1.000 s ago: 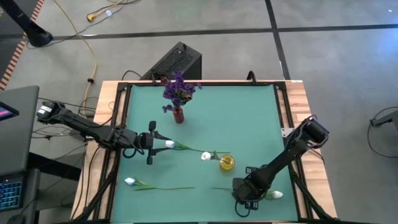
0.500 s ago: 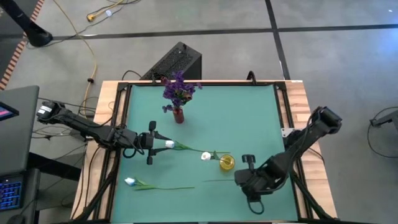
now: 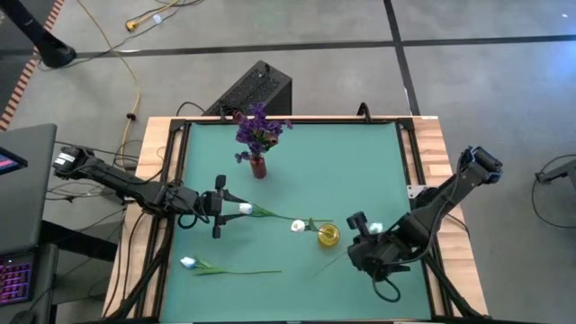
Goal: Sort flowers into vase by color
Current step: Put the white flower into the yellow flower vase
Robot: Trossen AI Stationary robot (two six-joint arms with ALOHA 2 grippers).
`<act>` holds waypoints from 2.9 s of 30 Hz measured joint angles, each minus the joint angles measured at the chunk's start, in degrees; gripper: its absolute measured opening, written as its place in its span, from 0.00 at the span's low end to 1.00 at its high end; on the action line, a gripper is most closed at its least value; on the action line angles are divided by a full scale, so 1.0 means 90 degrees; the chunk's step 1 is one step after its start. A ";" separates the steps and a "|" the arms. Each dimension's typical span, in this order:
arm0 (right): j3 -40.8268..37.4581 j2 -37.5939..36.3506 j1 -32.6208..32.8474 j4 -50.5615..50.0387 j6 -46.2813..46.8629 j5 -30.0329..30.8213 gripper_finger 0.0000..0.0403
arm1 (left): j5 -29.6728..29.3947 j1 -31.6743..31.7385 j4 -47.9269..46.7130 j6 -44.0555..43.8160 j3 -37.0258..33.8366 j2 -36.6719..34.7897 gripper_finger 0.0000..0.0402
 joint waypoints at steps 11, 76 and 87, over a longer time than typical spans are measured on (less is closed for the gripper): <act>0.0000 0.0000 -0.0067 -0.0168 -0.2768 0.1483 0.05 | -0.0027 -0.0002 -0.0024 -0.0402 0.0000 0.0000 0.40; -0.0299 0.0005 -0.0653 -0.0652 -0.9651 0.5602 0.06 | -0.1173 0.0000 -0.0023 -0.2304 0.0000 0.0000 0.40; -0.0299 0.0005 -0.0657 -0.0229 -0.9653 0.5365 0.06 | -0.1172 -0.0001 -0.0024 -0.2221 0.0000 0.0000 0.40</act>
